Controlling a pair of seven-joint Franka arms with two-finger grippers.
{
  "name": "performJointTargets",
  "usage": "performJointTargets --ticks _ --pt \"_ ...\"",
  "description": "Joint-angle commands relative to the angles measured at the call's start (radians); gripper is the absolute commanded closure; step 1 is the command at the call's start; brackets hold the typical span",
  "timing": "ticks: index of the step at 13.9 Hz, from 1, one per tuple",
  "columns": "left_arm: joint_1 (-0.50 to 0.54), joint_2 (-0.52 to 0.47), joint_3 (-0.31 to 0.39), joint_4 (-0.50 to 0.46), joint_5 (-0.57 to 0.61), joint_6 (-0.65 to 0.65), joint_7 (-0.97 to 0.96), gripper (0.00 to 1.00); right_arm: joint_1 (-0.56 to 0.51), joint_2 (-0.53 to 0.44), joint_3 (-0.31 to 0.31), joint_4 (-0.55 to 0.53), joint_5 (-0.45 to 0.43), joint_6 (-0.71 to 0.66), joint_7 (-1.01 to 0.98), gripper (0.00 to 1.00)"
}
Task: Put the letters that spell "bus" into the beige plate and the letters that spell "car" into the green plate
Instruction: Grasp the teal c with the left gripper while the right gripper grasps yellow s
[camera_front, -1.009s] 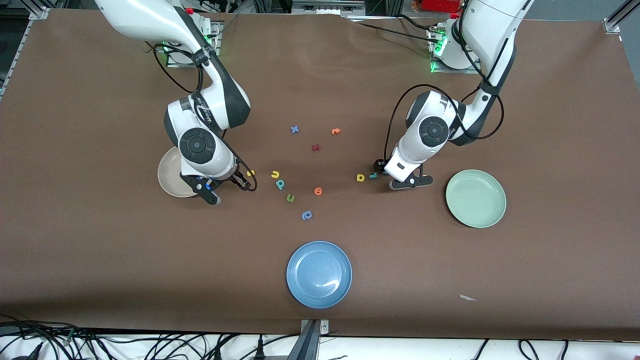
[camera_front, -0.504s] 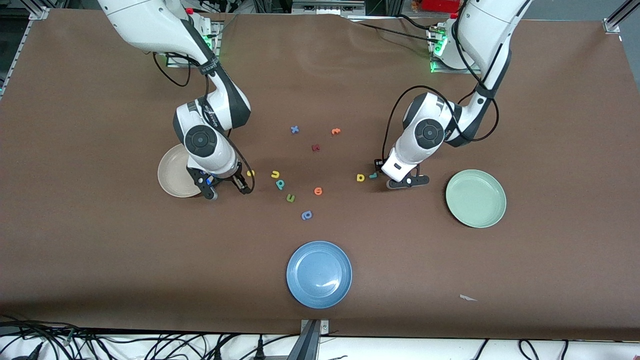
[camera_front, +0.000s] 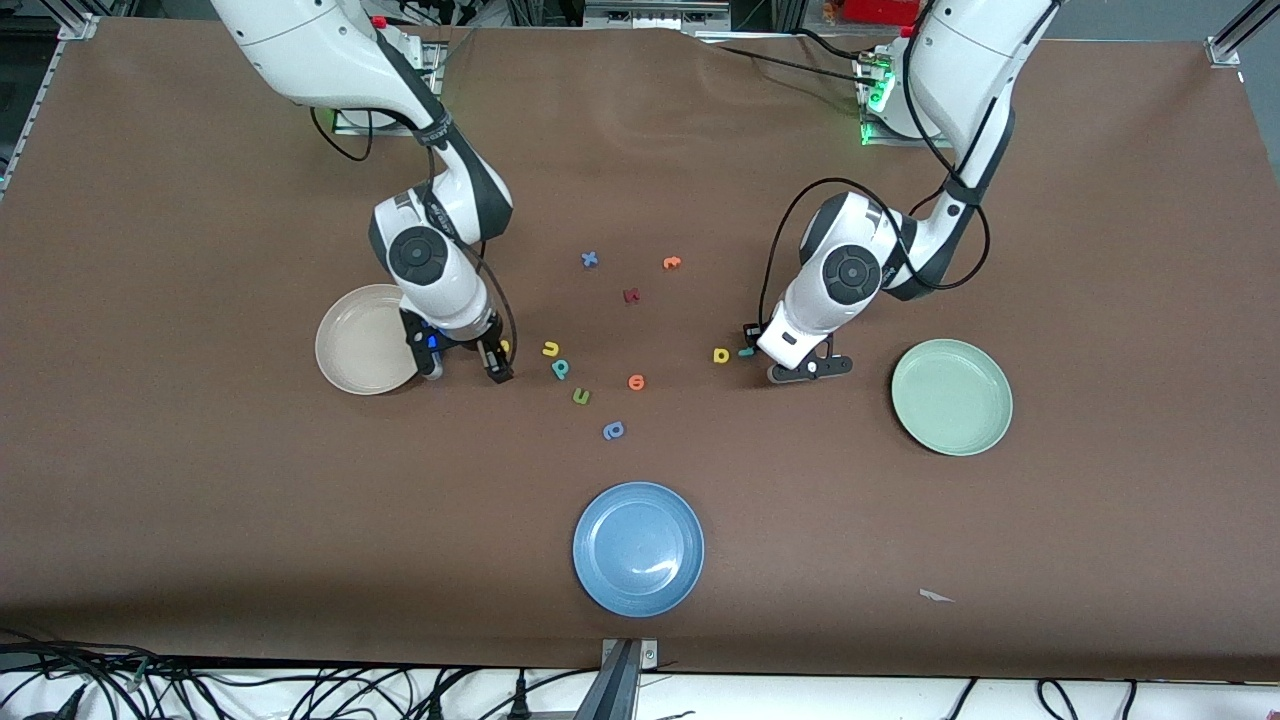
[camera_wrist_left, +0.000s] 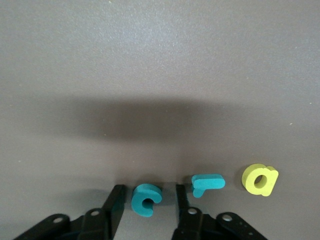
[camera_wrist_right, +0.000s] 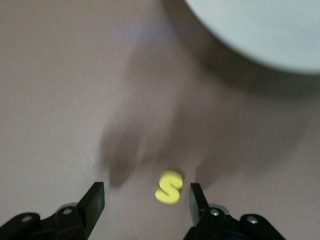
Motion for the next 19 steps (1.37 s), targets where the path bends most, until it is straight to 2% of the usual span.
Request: performJointTargets --ticks 1,3,6,9,11,13,15,17,19 --pt "-0.013 0.016 0.005 0.019 -0.018 -0.001 -0.007 0.82 -0.003 0.011 0.01 -0.013 0.015 0.027 0.03 0.23" --pt "-0.013 0.016 0.005 0.019 -0.017 -0.001 -0.006 0.94 -0.001 0.011 0.01 -0.022 0.015 0.027 0.029 0.23" --pt "0.002 -0.031 0.008 0.019 -0.015 -0.049 0.004 0.96 -0.003 0.01 0.008 -0.026 0.013 0.024 0.02 0.23" --pt "0.091 -0.163 0.01 0.025 0.003 -0.252 0.094 0.96 -0.003 0.008 0.007 -0.029 0.012 0.022 0.015 0.32" --pt "0.163 -0.214 0.014 0.037 0.003 -0.368 0.18 0.96 -0.004 0.007 0.005 -0.03 0.01 0.021 0.01 0.35" --pt "0.256 -0.209 0.014 0.079 0.008 -0.415 0.259 0.96 -0.004 0.002 0.005 -0.03 0.01 0.019 0.009 0.38" --pt "0.333 -0.2 0.013 0.086 0.095 -0.413 0.315 0.96 -0.006 0.002 0.004 -0.03 0.01 0.019 -0.003 0.42" --pt "0.405 -0.159 0.011 0.125 0.167 -0.413 0.375 0.96 -0.007 0.002 0.002 -0.03 0.01 0.018 -0.006 0.44" --pt "0.436 -0.104 0.013 0.172 0.17 -0.413 0.396 0.96 -0.007 0.001 -0.004 -0.03 0.01 0.016 -0.02 0.46"
